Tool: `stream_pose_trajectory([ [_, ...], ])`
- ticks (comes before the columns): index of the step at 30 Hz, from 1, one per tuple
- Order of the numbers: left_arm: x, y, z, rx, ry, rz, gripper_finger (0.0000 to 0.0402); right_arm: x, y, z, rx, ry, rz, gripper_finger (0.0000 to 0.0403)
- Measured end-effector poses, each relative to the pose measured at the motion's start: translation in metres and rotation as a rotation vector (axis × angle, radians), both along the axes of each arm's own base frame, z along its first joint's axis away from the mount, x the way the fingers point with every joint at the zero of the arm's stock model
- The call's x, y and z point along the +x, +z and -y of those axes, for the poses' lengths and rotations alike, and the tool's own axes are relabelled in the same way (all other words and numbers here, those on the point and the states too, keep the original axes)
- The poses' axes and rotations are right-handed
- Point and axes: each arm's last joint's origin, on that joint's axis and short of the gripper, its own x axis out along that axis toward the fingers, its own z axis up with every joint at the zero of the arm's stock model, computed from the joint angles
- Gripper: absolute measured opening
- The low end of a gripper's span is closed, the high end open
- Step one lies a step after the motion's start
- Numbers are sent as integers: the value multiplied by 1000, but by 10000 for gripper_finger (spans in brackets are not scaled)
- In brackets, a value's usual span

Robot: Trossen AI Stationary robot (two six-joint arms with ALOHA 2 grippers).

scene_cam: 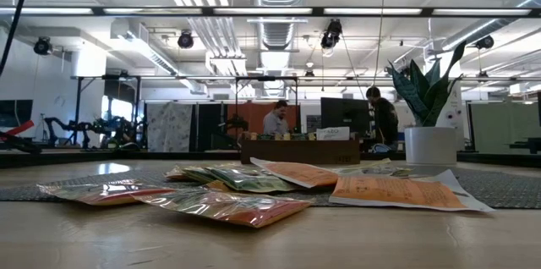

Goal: Pick & Place Tea
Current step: Put the white orange tea bag into the right section of the wooden organizer

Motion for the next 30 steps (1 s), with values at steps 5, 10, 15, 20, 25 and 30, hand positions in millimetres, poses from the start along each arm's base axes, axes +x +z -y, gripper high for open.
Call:
stream_pose_trajectory([
  [5,4,14,-15,-83,-10,100,0,-1,0,-3,-26,5,5,90],
  [10,5,12,-15,-101,-18,105,0,-2,0,-3,-51,-17,12,106],
  [15,4,12,-13,-120,-27,110,0,-2,0,-2,-73,-35,19,124],
  [20,4,12,-11,-142,-58,101,0,-2,0,-2,-105,-20,20,141],
  [25,4,4,-11,-152,-48,79,0,-2,0,-2,-109,-18,18,151],
  [30,10,-6,-15,-156,-32,93,0,-2,0,-2,-110,-1,16,153],
])
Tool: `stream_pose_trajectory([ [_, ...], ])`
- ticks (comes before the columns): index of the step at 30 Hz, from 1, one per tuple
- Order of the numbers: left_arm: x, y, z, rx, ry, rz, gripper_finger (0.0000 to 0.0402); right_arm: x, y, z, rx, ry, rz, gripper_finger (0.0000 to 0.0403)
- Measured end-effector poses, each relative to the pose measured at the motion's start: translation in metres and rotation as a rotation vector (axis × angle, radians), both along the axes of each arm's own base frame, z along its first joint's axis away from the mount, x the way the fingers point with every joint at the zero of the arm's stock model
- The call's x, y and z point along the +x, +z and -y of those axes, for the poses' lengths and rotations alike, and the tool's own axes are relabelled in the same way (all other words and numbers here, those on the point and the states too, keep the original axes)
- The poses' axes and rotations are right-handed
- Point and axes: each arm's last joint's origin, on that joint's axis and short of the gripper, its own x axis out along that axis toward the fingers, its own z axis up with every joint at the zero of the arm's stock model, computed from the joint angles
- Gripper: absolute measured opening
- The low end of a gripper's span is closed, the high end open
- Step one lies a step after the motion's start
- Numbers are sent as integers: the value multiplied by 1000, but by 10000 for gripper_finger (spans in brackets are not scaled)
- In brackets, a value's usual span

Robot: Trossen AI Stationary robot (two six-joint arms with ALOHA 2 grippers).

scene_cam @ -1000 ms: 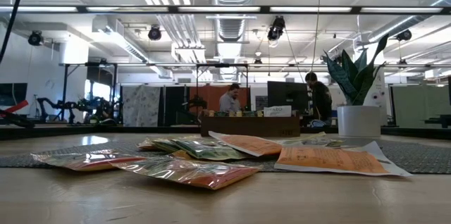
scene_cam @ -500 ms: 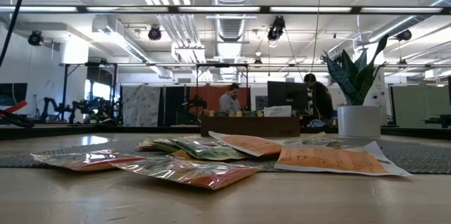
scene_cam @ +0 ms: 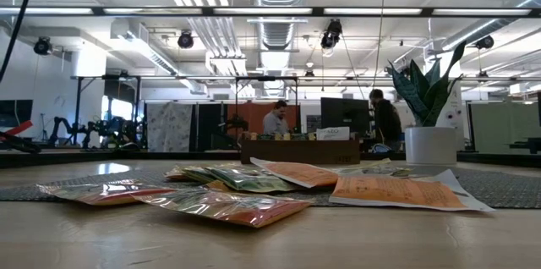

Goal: Pick & Place Tea
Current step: Put the white orange tea bag into the right section of the wooden organizer

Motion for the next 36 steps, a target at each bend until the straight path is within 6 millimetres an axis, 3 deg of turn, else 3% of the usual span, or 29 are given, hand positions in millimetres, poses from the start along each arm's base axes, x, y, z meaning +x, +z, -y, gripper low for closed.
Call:
stream_pose_trajectory([
  [11,15,-10,-2,3,-20,18,0,1,-1,3,-52,28,-11,146],
  [29,20,-10,-8,47,-19,49,0,7,-5,20,-37,16,-65,17],
  [36,19,-13,-10,102,55,27,1,8,-6,25,-35,11,-72,9],
])
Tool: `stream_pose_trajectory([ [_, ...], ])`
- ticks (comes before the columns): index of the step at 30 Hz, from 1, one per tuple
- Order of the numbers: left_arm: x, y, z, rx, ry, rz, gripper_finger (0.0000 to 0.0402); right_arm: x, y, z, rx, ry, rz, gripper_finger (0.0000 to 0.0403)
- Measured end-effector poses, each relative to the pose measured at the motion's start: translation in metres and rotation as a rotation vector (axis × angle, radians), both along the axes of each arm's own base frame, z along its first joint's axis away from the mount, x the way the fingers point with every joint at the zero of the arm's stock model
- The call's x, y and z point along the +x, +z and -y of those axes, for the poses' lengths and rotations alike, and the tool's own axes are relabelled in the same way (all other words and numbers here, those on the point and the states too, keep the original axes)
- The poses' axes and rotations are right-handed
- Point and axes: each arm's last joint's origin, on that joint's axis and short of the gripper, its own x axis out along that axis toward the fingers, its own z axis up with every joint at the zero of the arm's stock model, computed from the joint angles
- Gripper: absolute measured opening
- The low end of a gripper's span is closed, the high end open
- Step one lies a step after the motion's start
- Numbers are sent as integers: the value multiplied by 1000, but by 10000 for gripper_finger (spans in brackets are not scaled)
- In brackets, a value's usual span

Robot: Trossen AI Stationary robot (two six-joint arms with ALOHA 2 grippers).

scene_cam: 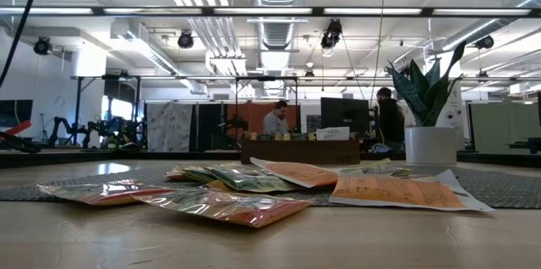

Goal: Pick & Place Tea
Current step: Put the white orange tea bag into the right section of the wooden organizer

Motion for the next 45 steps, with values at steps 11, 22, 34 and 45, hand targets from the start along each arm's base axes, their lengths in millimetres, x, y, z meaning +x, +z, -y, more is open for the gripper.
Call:
stream_pose_trajectory([
  [11,-3,-6,-6,112,149,-55,126,6,-2,23,-27,-94,-18,8],
  [22,-15,-4,-29,209,268,-157,163,11,-10,119,-179,-324,-147,8],
  [34,-1,0,-121,126,515,-123,163,-33,-31,258,-143,-269,-215,8],
  [45,-2,1,-145,129,550,-124,163,-41,-84,297,-57,-222,-235,8],
])
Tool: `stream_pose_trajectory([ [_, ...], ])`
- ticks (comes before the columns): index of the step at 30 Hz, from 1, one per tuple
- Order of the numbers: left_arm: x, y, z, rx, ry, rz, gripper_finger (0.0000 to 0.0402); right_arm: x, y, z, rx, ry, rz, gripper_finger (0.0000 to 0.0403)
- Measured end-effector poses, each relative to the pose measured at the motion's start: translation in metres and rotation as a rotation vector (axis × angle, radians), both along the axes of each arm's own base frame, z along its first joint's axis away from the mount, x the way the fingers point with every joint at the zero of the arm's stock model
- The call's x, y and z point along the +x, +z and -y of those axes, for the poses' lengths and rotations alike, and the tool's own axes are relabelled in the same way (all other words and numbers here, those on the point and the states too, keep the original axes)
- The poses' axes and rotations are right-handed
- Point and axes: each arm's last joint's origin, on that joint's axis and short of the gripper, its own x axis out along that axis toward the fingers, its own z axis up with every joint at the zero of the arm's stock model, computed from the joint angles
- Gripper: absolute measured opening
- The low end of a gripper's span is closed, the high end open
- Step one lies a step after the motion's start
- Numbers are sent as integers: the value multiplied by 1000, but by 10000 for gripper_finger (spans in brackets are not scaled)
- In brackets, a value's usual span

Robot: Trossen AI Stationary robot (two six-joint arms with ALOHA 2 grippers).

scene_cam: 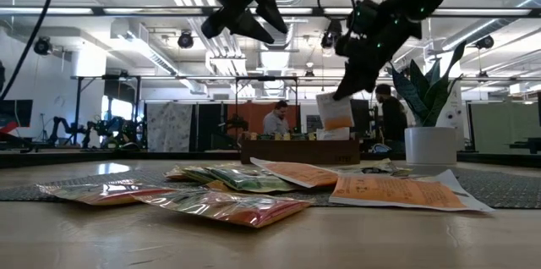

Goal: Pick & Place Tea
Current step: Put the white orange tea bag into the right section of the wooden organizer

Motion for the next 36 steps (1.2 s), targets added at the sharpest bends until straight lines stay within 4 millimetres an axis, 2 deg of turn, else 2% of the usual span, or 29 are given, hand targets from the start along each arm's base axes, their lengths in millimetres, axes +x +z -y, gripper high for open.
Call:
stream_pose_trajectory([
  [5,-1,0,-9,44,-8,-40,163,9,-18,12,-1,-13,-6,8],
  [13,-3,-2,-23,60,-47,-87,163,13,-41,18,38,-37,-83,8],
  [25,-9,-6,-43,30,-55,-136,163,11,-41,20,-26,-98,-143,12],
  [36,-10,-8,-43,29,-56,-156,163,11,-40,20,-73,-80,-161,85],
])
